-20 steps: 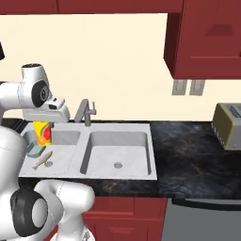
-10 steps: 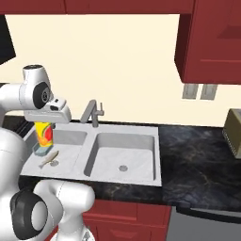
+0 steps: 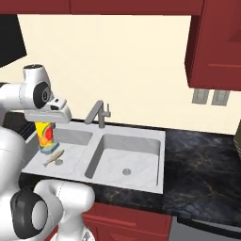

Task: Pick the tupperware and cup and place them in the sink. Then turn on the water.

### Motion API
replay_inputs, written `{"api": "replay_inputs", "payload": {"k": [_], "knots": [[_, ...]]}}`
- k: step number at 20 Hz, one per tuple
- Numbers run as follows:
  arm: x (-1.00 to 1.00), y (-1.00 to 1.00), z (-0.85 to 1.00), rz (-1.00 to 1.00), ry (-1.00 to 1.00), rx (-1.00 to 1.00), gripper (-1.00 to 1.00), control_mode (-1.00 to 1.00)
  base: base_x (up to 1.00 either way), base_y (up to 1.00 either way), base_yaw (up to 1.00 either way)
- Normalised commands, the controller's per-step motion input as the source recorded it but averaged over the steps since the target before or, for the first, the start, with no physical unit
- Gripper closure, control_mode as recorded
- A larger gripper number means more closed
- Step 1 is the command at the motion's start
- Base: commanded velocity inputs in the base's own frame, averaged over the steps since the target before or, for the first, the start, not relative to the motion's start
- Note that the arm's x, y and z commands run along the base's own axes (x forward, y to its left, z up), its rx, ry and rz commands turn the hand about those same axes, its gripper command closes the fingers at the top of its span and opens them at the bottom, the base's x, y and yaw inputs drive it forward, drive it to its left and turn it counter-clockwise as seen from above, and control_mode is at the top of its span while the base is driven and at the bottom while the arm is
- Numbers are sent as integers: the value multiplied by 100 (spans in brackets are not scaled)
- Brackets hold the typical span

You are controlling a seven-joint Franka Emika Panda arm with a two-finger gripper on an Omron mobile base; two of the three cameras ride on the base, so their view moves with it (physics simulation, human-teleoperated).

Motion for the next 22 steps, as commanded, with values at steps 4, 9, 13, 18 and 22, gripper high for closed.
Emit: {"api": "replay_inputs", "payload": {"k": [4,9,13,18,22], "knots": [[56,0,0,21,-3,0,100,-100,0,0,0],[50,0,-1,18,0,1,100,-100,0,0,0],[44,0,-9,16,0,2,100,-100,0,0,0],[23,6,-9,8,0,0,100,-100,0,0,0],[29,24,-25,-2,0,0,100,-100,0,0,0]]}}
